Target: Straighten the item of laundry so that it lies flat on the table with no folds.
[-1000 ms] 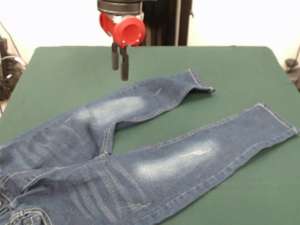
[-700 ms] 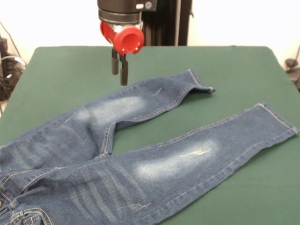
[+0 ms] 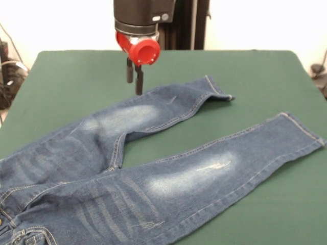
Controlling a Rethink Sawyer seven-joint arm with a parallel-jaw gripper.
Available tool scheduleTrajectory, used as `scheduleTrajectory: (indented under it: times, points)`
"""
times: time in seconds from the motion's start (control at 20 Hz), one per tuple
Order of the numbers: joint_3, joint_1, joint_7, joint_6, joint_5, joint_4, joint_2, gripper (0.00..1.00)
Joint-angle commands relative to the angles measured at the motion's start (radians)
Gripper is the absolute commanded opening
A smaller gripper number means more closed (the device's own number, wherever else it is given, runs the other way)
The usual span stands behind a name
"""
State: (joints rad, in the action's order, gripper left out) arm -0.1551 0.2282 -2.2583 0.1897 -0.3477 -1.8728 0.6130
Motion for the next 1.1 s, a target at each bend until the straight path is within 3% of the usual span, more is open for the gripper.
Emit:
scheduleTrajectory:
  times: [0.05,0.45,1.1]
  points:
    - [0.063,-0.033,-0.203,-0.038,-0.018,-0.106,-0.050,1.00]
    - [0.105,-0.007,-0.206,-0.087,-0.027,-0.134,-0.055,1.00]
    - [0.079,-0.044,-0.223,-0.083,-0.051,-0.127,-0.068,1.00]
